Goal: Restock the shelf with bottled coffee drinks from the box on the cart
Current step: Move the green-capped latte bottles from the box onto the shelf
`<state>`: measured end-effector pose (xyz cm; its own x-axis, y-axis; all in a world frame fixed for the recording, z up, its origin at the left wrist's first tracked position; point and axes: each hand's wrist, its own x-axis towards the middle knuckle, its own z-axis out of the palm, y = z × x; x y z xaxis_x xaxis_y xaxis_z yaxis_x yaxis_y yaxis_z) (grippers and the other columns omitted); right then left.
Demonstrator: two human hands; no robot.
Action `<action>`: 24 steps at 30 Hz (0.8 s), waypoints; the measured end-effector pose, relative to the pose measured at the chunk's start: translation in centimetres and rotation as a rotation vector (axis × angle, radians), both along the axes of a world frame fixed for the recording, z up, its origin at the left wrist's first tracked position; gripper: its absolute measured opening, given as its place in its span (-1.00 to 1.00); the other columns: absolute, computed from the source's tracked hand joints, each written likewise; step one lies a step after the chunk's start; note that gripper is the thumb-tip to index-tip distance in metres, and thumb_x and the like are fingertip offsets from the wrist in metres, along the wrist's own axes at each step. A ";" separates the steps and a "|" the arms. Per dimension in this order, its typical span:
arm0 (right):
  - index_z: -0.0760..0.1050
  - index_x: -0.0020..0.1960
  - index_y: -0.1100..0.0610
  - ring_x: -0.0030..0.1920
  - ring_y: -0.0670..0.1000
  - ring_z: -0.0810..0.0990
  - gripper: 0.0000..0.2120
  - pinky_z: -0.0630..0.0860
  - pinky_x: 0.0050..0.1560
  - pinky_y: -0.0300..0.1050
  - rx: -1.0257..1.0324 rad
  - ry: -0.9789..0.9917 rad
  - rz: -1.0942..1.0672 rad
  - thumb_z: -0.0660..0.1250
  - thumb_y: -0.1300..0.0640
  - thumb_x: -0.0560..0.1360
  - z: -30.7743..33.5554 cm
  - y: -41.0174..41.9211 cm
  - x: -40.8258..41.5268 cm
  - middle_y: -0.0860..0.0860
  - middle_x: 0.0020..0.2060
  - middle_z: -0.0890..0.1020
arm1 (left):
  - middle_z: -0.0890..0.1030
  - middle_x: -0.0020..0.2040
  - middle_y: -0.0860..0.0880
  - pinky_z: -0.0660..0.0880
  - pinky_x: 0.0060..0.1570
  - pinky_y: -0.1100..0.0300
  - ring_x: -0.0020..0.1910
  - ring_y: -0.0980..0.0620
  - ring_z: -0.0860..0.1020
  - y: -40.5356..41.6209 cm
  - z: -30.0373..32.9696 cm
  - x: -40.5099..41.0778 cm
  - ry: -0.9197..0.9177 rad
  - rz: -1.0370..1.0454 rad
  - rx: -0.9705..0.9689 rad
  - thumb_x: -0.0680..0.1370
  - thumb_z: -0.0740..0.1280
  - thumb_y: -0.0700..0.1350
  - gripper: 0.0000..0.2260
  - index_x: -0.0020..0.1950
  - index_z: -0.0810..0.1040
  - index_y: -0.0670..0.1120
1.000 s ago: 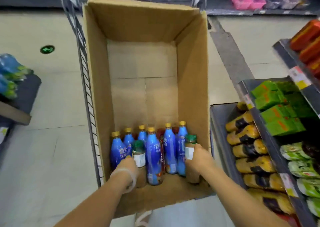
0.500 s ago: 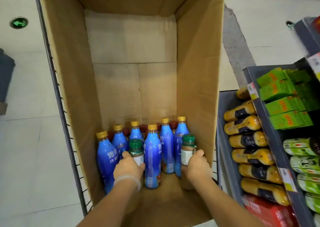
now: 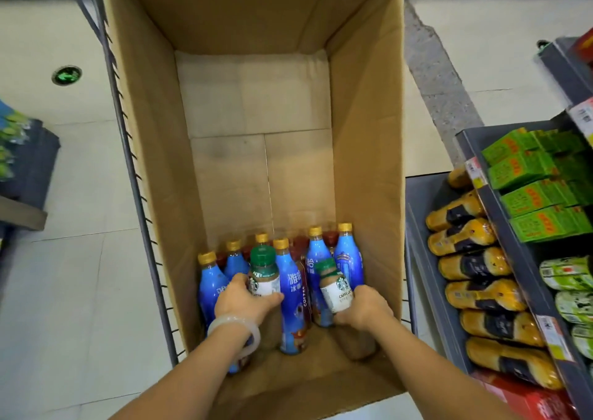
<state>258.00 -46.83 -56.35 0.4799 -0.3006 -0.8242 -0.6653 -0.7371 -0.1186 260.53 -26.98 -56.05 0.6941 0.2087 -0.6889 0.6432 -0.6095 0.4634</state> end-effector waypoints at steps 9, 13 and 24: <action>0.37 -0.05 0.03 0.02 0.09 0.60 -0.53 0.49 -0.11 -0.08 0.112 -0.506 -0.342 0.50 -0.13 0.20 7.8 -1.7 -0.5 0.03 -0.03 0.62 | 0.58 -0.17 -0.02 0.37 -0.19 0.18 -0.15 -0.06 0.54 -4.8 7.8 1.7 -0.289 0.000 -0.170 0.27 0.56 -0.08 -0.64 -0.16 0.38 0.02; 0.38 -0.03 0.03 -0.06 0.01 0.59 -0.51 0.50 -0.08 -0.08 0.146 -0.762 -0.500 0.54 -0.06 0.18 13.4 -4.9 -2.1 -0.05 -0.13 0.58 | 0.61 -0.15 -0.02 0.41 -0.24 0.18 -0.16 -0.03 0.58 -9.2 12.3 0.7 -0.450 -0.056 -0.282 0.21 0.57 -0.02 -0.64 -0.19 0.43 0.06; 0.42 0.00 0.05 -0.10 -0.04 0.56 -0.59 0.43 -0.19 -0.17 -0.063 -1.184 -0.775 0.53 0.04 0.26 27.6 -17.1 -19.7 -0.09 -0.14 0.57 | 0.60 -0.17 0.00 0.48 -0.15 0.14 -0.20 0.01 0.55 -25.3 25.7 -11.5 -0.648 -0.399 -0.601 0.21 0.60 -0.11 -0.57 -0.04 0.48 0.00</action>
<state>238.32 -63.92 -28.74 0.5663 -0.8236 -0.0323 -0.4299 -0.2616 -0.8642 249.01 -52.26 -30.35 0.9202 -0.3865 -0.0622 -0.0500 -0.2735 0.9606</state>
